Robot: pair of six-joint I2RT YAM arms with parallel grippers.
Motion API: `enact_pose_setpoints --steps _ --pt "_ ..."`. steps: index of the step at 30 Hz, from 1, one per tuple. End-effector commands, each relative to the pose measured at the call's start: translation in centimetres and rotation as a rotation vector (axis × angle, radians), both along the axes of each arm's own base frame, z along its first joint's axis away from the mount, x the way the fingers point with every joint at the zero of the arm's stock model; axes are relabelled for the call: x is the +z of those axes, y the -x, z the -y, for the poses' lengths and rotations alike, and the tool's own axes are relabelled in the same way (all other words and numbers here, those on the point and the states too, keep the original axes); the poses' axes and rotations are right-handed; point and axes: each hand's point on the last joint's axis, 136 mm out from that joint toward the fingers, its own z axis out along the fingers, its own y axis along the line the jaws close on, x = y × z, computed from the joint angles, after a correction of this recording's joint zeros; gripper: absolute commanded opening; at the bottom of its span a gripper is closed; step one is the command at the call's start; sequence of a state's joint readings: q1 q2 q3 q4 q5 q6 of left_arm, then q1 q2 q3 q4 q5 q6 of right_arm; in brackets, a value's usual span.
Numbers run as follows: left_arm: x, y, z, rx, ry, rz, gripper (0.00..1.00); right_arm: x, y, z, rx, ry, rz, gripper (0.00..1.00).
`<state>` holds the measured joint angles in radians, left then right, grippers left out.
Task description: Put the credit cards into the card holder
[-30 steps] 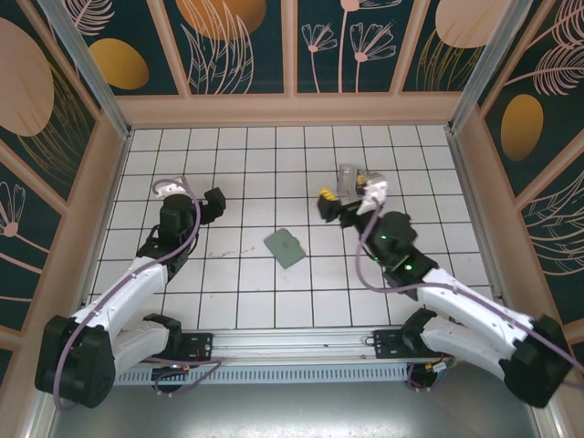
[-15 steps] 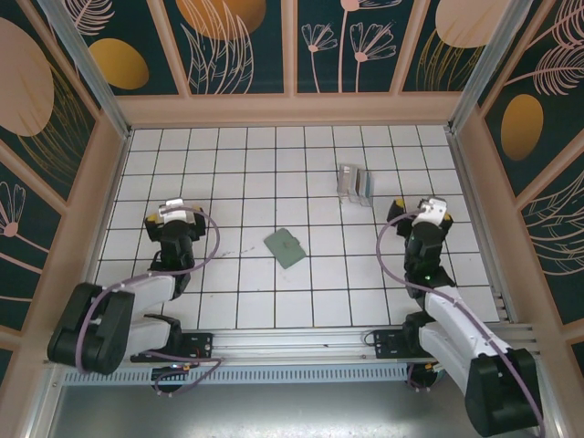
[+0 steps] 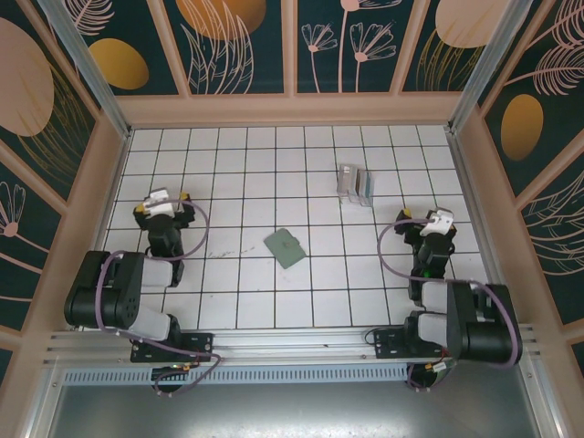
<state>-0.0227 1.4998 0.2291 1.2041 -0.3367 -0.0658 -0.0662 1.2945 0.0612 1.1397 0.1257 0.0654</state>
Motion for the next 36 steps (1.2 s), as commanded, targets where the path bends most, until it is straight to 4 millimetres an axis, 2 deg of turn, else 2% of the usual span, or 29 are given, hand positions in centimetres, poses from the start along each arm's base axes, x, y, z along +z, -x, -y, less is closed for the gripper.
enact_pose_setpoints --steps 1,3,4,5,11,36 --pt "1.4 -0.2 1.3 -0.088 0.062 0.096 0.99 2.9 -2.8 -0.9 0.063 -0.023 0.130 0.99" --pt "1.3 -0.4 1.3 -0.088 0.061 0.084 0.99 2.0 -3.6 -1.7 0.088 0.013 0.126 0.99" --pt "1.3 -0.5 1.3 -0.086 0.058 0.086 0.99 1.2 -4.2 -2.4 0.101 0.032 0.066 0.99" --pt "1.3 -0.6 1.4 -0.092 0.058 0.082 0.99 1.3 -4.8 -3.0 0.129 0.049 0.058 0.99" --pt "1.3 -0.5 1.4 -0.092 0.054 0.084 0.99 1.1 -4.7 -1.4 0.051 0.012 0.048 0.99" --pt "1.3 -0.5 1.4 -0.094 0.054 0.084 0.99 1.1 -4.7 -1.5 0.051 0.016 0.049 0.99"
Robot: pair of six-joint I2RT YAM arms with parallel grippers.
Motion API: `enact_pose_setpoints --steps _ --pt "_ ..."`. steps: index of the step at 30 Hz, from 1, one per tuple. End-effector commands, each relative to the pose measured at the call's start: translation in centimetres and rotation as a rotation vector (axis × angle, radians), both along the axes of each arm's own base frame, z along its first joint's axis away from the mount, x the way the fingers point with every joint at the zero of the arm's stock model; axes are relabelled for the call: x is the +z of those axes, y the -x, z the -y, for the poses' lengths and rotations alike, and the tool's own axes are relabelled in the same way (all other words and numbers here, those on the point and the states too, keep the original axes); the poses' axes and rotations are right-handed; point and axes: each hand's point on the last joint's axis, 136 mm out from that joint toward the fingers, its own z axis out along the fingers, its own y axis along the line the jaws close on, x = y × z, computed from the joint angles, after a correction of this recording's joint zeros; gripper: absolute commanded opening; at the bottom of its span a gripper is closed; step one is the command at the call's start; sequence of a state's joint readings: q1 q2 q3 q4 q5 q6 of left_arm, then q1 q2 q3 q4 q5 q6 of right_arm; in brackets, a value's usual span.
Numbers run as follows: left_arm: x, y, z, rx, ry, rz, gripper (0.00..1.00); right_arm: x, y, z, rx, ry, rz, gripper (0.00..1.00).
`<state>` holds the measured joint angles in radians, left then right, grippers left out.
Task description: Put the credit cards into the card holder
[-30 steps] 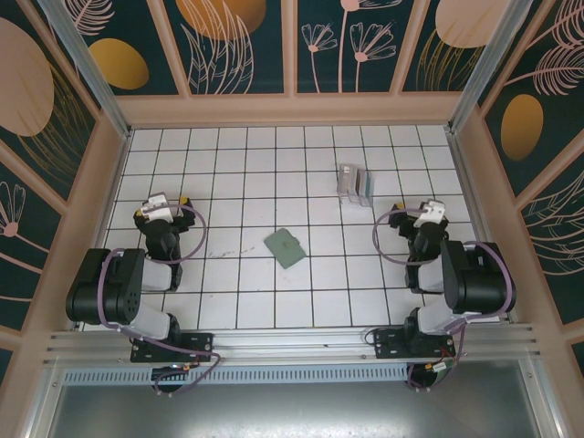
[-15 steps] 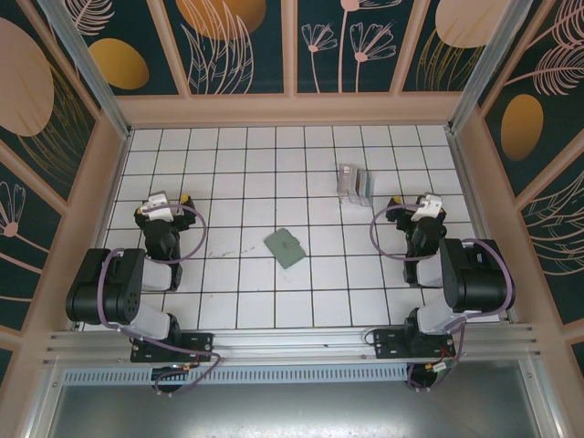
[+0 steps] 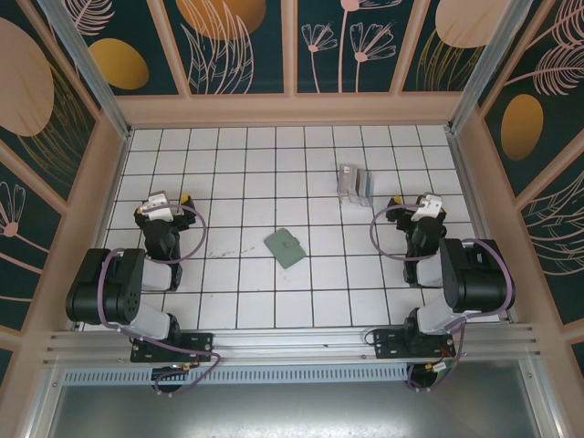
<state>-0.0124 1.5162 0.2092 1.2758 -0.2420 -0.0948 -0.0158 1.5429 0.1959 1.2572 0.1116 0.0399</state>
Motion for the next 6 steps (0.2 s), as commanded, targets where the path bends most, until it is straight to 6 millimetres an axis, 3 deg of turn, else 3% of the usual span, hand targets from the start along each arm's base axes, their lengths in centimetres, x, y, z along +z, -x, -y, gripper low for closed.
enact_pose_setpoints --steps 1,6 --pt "0.96 -0.32 0.22 -0.014 0.015 0.041 0.99 1.47 -0.54 0.32 -0.017 -0.008 0.051 0.99" --pt "0.98 -0.31 0.22 -0.014 0.014 0.041 0.99 1.44 -0.47 0.26 -0.017 -0.006 0.051 0.99"
